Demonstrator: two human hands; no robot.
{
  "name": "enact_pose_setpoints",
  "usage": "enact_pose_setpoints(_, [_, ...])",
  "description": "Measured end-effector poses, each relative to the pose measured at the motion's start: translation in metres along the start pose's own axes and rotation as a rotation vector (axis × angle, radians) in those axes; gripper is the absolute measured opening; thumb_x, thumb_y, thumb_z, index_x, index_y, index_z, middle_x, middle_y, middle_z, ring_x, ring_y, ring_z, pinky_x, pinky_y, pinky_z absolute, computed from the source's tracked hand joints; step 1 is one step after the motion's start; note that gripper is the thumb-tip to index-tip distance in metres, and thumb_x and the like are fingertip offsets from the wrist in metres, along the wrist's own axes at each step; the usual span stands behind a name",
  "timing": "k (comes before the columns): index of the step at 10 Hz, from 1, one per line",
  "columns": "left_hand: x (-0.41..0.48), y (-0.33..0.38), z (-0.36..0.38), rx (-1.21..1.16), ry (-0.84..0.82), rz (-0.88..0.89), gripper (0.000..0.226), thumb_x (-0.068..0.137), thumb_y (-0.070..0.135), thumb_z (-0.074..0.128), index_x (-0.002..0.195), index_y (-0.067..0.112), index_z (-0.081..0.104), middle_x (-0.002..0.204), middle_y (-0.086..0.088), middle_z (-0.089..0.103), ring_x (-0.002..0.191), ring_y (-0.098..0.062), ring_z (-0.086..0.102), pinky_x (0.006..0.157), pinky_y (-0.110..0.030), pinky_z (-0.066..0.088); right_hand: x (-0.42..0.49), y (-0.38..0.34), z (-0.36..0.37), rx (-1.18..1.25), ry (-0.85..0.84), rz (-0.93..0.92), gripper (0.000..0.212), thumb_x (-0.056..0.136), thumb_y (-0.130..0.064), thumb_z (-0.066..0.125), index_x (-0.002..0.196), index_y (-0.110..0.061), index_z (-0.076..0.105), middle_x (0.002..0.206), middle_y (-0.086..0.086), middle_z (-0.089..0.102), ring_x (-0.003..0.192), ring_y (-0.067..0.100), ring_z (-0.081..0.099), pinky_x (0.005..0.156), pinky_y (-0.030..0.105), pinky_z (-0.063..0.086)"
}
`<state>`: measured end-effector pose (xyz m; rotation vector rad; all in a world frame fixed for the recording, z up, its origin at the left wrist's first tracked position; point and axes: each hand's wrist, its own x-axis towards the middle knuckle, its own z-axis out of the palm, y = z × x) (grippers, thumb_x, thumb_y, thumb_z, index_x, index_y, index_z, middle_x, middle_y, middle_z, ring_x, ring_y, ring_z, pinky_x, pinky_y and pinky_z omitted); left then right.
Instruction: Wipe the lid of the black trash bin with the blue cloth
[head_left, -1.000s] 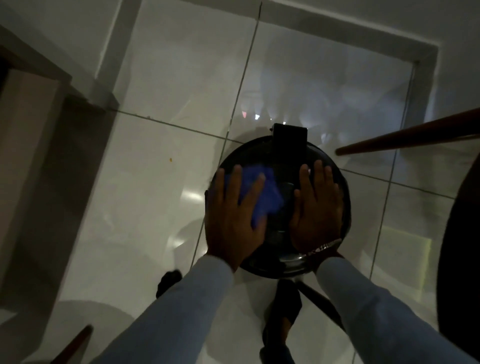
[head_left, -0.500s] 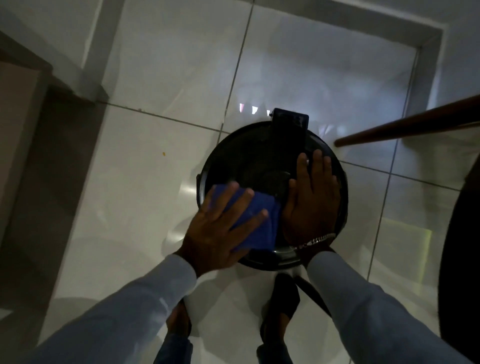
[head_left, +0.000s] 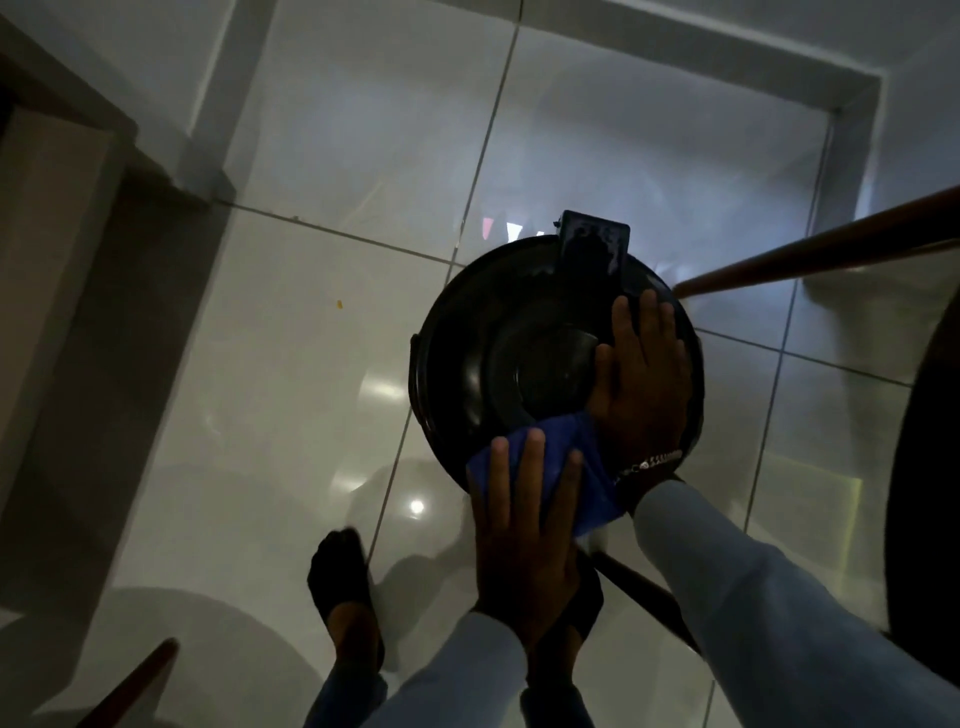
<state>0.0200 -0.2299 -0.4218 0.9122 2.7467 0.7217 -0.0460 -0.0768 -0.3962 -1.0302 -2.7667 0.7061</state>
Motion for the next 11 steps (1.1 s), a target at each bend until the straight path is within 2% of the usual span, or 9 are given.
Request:
enact_pose_setpoints(2, [0.009,0.019,-0.063,-0.497,0.059,-0.17,0.085,0.084,-0.008,0.055,0.149,0.033,0.02,0.159,0.005,0.018,0.152,-0.023,0.005,0.113,-0.064,0.029,-0.024,-0.034,-0.066,0.629,-0.057,0.45,0.033,0.095,-0.036,0.051,0.119,-0.016,0.06,0.121,0.02,0.062,0.118,0.038,0.055,0.103,0.059,0.042])
enact_pose_setpoints(3, [0.034,0.046,-0.113,-0.618,-0.009,-0.15,0.074,0.092,0.014,0.051,0.151,0.035,0.01,0.163,0.012,0.003,0.152,-0.019,0.002,0.116,-0.061,0.025,-0.056,-0.072,-0.124,1.026,-0.186,0.746,0.041,0.07,-0.055,0.067,0.098,-0.024,0.069,0.108,0.009,0.071,0.103,0.032,0.065,0.094,0.056,0.05])
enact_pose_setpoints(4, [0.059,0.089,-0.179,-0.621,-0.195,0.103,0.087,0.089,0.033,0.059,0.151,0.033,-0.002,0.16,0.022,-0.014,0.151,-0.014,-0.008,0.121,-0.056,0.012,-0.079,-0.087,-0.198,1.329,-0.274,0.913,0.057,0.058,-0.034,0.079,0.112,-0.018,0.067,0.109,0.013,0.073,0.098,0.034,0.068,0.088,0.048,0.053])
enact_pose_setpoints(5, [0.069,0.133,-0.233,-0.726,-0.359,0.31,0.095,0.083,0.033,0.069,0.153,0.022,0.004,0.164,0.009,-0.01,0.151,-0.014,-0.007,0.123,-0.034,0.012,-0.09,-0.079,-0.272,1.431,-0.158,0.93,0.056,0.059,-0.007,0.067,0.115,-0.008,0.062,0.109,0.024,0.068,0.096,0.045,0.064,0.079,0.05,0.052])
enact_pose_setpoints(6, [0.091,0.182,-0.267,-1.003,-0.445,0.049,0.079,0.078,0.053,0.062,0.147,0.033,0.028,0.161,0.002,0.021,0.142,-0.003,0.03,0.103,-0.009,0.04,-0.103,-0.058,-0.326,1.522,0.005,0.904,0.05,0.071,0.004,0.051,0.121,0.006,0.053,0.112,0.032,0.059,0.099,0.048,0.057,0.084,0.056,0.046])
enact_pose_setpoints(7, [0.11,0.234,-0.261,-1.048,-0.479,-0.152,0.054,0.083,0.035,0.064,0.133,0.04,0.042,0.14,0.005,0.049,0.126,-0.015,0.053,0.092,-0.025,0.053,-0.104,-0.026,-0.362,1.575,0.099,0.828,0.048,0.071,-0.002,0.053,0.12,-0.001,0.056,0.111,0.024,0.063,0.097,0.04,0.063,0.079,0.05,0.053])
enact_pose_setpoints(8, [0.113,0.279,-0.234,-0.855,-0.377,-0.131,0.049,0.086,0.005,0.062,0.125,0.031,0.051,0.12,0.004,0.058,0.112,-0.017,0.058,0.082,-0.017,0.049,-0.093,0.013,-0.375,1.257,0.186,0.815,0.039,0.079,-0.002,0.063,0.117,-0.013,0.059,0.113,0.019,0.064,0.097,0.033,0.064,0.078,0.046,0.058])
enact_pose_setpoints(9, [0.101,0.307,-0.21,-0.723,-0.375,-0.182,0.046,0.083,-0.003,0.057,0.125,0.016,0.054,0.126,-0.008,0.06,0.116,-0.023,0.056,0.098,-0.038,0.051,-0.088,0.044,-0.361,0.623,0.288,0.805,0.041,0.08,-0.014,0.072,0.119,-0.017,0.058,0.109,0.014,0.065,0.1,0.034,0.061,0.082,0.039,0.052])
enact_pose_setpoints(11, [0.088,0.305,-0.229,-0.631,-0.444,-0.233,0.043,0.087,0.001,0.051,0.125,0.021,0.049,0.122,-0.003,0.059,0.113,-0.019,0.057,0.093,-0.03,0.049,-0.085,0.056,-0.351,0.424,-0.066,0.67,0.047,0.085,-0.014,0.065,0.129,-0.014,0.05,0.125,0.015,0.062,0.114,0.031,0.057,0.095,0.034,0.044])
